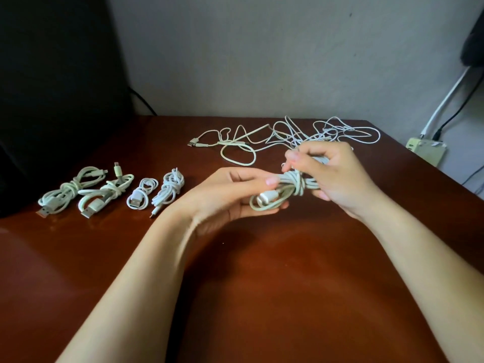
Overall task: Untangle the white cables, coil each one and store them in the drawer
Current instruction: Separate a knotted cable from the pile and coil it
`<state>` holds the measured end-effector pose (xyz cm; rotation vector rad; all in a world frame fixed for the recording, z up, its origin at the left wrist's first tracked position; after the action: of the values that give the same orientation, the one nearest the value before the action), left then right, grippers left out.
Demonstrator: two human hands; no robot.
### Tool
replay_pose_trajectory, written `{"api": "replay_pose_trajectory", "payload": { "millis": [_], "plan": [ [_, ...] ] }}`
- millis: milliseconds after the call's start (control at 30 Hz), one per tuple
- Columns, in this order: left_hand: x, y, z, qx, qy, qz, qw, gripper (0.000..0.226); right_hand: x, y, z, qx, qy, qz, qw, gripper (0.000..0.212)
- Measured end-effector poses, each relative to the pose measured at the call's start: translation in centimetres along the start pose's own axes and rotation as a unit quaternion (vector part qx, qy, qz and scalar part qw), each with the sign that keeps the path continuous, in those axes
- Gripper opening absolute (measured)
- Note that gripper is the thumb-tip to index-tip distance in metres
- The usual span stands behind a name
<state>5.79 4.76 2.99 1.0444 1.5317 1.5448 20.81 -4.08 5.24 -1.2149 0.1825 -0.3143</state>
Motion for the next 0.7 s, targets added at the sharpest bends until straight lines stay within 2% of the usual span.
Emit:
{"api": "replay_pose_trajectory", "payload": {
  "millis": [167, 400, 700],
  "plan": [
    [-0.1, 0.3, -0.3, -0.013, -0.003, 0.069, 0.997, 0.036, 0.1, 0.0, 0.0, -0.023, -0.031, 0.015, 0.999, 0.026],
    [-1.9, 0.5, 0.3, -0.072, 0.045, 0.123, 0.989, 0.017, 1.0, -0.1, 0.1, -0.07, 0.017, 0.008, 0.997, 0.028],
    [-1.9, -0.2, 0.7, -0.095, 0.084, 0.129, 0.983, 0.011, 0.7, -0.1, 0.1, -0.039, 0.024, 0.004, 0.999, 0.028]
  ]
}}
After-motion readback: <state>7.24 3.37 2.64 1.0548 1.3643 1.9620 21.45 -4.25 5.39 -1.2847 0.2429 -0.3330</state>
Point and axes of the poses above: each hand's wrist, its own z-axis towards the middle knuckle, its own x-axis out of the back of the hand, y = z × x, the point moved 1 cm from there along z, towards the middle knuckle, and after that the axes turned 15 degrees about z, right-handed, at the moved point
